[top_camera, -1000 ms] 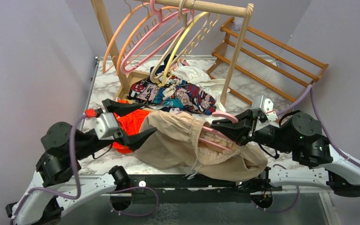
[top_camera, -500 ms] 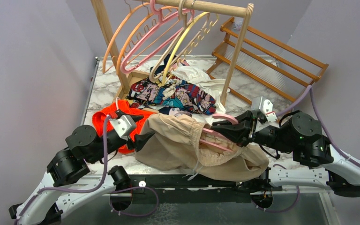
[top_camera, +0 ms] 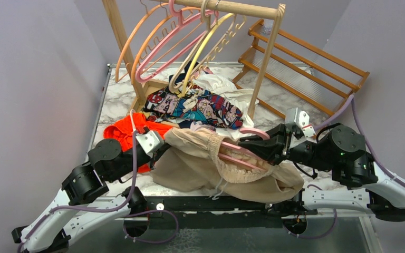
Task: Place the shorts on the hanger
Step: Hang the shorts on the hanger.
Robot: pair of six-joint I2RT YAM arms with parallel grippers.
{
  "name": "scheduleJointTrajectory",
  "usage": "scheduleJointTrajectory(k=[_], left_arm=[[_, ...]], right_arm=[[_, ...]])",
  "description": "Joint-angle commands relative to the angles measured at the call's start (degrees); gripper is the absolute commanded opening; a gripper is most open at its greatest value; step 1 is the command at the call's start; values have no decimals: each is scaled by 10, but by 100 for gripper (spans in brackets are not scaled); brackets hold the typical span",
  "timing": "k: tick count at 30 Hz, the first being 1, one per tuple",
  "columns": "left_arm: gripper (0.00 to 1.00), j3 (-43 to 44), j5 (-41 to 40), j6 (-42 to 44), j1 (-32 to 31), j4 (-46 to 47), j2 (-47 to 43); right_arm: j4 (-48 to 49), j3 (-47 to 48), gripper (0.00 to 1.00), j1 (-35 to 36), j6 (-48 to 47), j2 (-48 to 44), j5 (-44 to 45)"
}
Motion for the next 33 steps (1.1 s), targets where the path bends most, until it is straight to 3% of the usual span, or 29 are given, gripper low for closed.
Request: scheduleJointTrajectory(k=[1,6,12,18,19,25,26,33], left_arm=[[0,29,8,12,-1,13,-3],[0,96,30,3,-1,9,7],[0,133,118,-47,-1,5,24],[0,82,94,-75,-2,2,13],[5,74,82,-77,-1,2,12],[94,66,55,-63,-2,-15,5],[99,73,53,-55,-1,-20,3],[99,163,25,16,-1,-26,9]], right_arm=[[-2,28,1,3,2,8,-1],[-28,39,1,3,-10,42,64],[21,25,1,3,-29,59,178],[93,6,1,3,-32,34,73],[96,6,1,3,-28,29,59],[92,10,1,3,-14,5,39],[89,10,1,3,-14,1,40],[41,23,1,3,-9,-8,18]])
